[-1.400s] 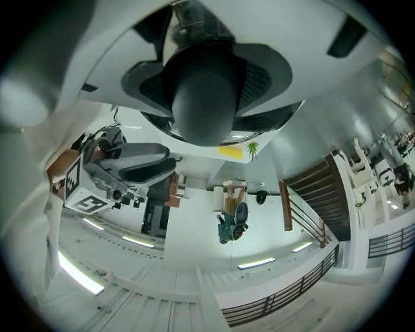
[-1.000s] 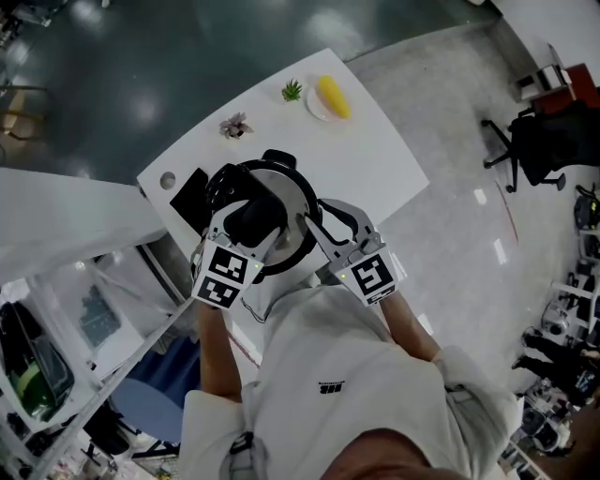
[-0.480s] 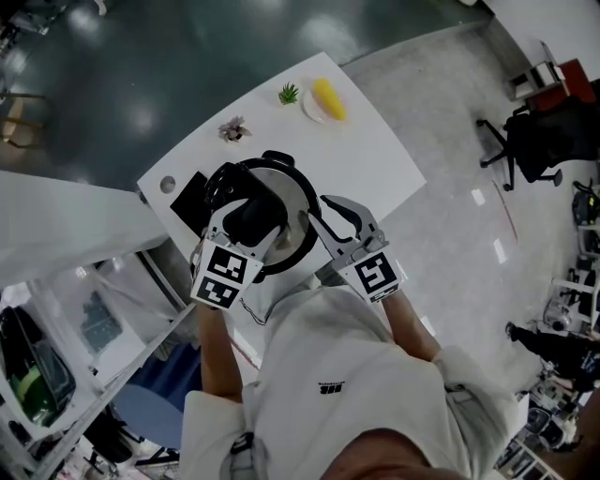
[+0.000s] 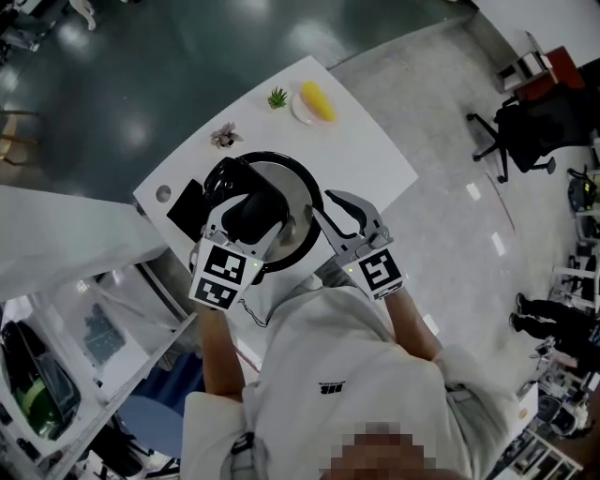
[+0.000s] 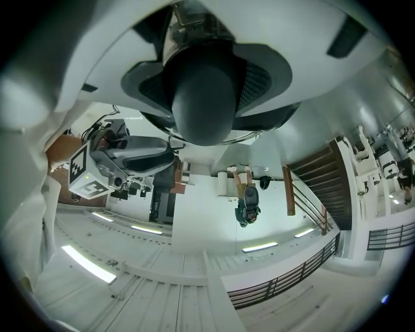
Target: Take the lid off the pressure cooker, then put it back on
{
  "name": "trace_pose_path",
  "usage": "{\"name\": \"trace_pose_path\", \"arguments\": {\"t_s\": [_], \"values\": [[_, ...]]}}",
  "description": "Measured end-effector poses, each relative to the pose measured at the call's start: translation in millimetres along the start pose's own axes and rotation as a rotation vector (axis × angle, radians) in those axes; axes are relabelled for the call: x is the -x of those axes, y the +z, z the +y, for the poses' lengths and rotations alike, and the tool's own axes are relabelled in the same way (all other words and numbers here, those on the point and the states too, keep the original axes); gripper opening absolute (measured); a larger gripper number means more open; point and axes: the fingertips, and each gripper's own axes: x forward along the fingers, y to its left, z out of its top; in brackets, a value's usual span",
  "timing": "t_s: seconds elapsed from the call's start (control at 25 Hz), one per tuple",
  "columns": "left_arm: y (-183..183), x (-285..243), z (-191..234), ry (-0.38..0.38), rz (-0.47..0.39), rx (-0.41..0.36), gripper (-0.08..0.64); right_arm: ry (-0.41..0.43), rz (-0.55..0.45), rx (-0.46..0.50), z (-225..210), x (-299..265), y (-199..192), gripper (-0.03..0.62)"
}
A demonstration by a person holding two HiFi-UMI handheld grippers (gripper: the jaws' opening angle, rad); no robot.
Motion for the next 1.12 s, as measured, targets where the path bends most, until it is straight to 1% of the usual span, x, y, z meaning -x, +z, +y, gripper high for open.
{"name": "trace_pose_path", "arguments": {"t_s": [0.12,0.36,0.48,0.76,1.12], "values": [[6,-2,-2,-0.002,-0.007,-0.008,0.287,-0.02,0.017,-0.014,-6,7,1,0.115],[22,-13,-8,0.001,-0.015,-0.018,0.287,-0.027,-0.025,0.017,-23,16,2,0.115],[31,-23,-13,0.009,-0.016,-0.02,0.287,-0.022,-0.029,0.014,-35,20,-2,0.115],[57,-53,-23,0.046,-0.012,0.001,0.287,0.015,-0.038,0.005,-74,31,-9,0.115],[89,-109,-38,0.074,-0.004,0.037,0.287,0.045,-0.037,-0.01,-134,46,-26,0.115]]}}
